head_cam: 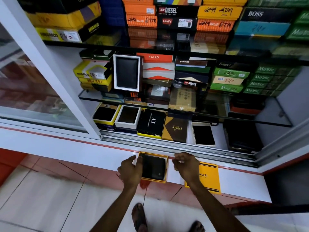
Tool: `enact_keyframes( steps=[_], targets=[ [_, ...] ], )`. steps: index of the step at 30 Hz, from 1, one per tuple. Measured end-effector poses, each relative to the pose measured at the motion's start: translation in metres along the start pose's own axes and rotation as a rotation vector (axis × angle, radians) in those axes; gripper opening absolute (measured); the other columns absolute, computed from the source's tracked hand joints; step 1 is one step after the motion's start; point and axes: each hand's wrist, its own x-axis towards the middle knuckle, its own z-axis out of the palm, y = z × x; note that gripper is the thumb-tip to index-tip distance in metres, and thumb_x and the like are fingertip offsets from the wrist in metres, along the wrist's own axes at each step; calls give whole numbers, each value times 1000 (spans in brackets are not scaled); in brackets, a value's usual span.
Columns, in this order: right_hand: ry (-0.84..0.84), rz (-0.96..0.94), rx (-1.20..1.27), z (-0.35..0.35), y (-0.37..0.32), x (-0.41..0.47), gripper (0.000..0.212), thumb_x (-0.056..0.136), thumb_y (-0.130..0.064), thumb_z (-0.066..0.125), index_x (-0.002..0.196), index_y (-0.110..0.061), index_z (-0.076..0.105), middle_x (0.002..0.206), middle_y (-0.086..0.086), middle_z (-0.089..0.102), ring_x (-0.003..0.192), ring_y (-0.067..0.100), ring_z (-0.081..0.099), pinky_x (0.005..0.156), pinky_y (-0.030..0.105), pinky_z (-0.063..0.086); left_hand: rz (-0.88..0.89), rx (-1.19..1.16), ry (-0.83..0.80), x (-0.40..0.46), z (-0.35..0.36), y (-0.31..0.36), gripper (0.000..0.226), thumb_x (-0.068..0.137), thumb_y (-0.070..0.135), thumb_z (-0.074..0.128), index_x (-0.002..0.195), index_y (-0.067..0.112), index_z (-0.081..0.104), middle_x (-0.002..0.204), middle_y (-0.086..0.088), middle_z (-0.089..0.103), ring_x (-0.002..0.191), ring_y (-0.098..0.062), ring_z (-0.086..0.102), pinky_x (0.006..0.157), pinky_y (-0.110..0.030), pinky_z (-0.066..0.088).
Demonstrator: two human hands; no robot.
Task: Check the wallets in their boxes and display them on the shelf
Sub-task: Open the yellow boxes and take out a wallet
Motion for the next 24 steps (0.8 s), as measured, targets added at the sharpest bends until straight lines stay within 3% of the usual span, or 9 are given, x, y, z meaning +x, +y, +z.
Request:
enact_keyframes(
  steps=[2,5,6,8,12,15,18,21,24],
  targets=[
    [61,-26,-42,-26,11,-1,11,82,-2,75,92,-2,77,87,12,79,71,24,76,75,36,62,178,20,30,-8,4,11,28,91,28,65,112,12,73,117,-12,72,114,-33,60,94,-39,45],
    [239,70,-57,-71,35,-4,9,85,-4,70,87,-9,77,81,1,76,71,4,72,68,5,47,296,-58,-108,-27,18,33,13,88,16,67,100,15,73,97,0,73,100,-18,66,84,-19,49],
    [280,132,-57,-86,47,-5,11,87,-7,67,89,-10,77,84,4,76,79,10,73,72,5,46,285,-54,-190,-36,28,41,11,89,15,67,98,16,72,92,5,71,97,-16,67,80,-12,46],
    [255,258,-88,-108,71,-6,18,95,-17,58,92,-10,74,95,14,77,91,31,71,87,28,52,243,-39,-364,-50,50,53,14,90,18,66,102,13,72,94,5,71,102,-17,68,79,-11,45],
    [44,480,31,-118,92,-1,58,104,-39,36,101,11,66,98,32,71,94,45,68,96,56,51,173,111,-593,-69,90,64,38,91,30,64,122,9,64,123,-6,64,117,-16,56,104,-34,45],
    [-29,565,233,-123,98,5,66,102,-50,29,96,2,71,104,29,72,97,42,69,92,54,55,192,287,-597,-77,115,72,46,90,41,62,117,4,62,118,-13,69,110,-20,60,108,-36,34],
    [-103,655,457,-138,105,7,62,99,-59,29,102,-12,69,97,11,73,84,22,69,68,35,55,160,331,-635,-87,136,80,66,80,57,66,121,5,61,123,-16,67,119,-31,59,102,-44,47],
    [-205,680,535,-142,106,11,60,95,-65,31,104,-17,66,101,7,69,89,21,66,75,36,52,117,389,-602,-89,138,84,104,56,81,61,123,1,61,125,-17,66,121,-31,60,102,-44,49],
    [-245,668,585,-152,111,12,64,92,-69,34,98,-17,72,106,10,73,97,27,69,75,35,55,63,438,-502,-102,145,90,120,46,83,70,137,10,46,139,-14,52,132,-35,48,106,-47,45]
  ],
)
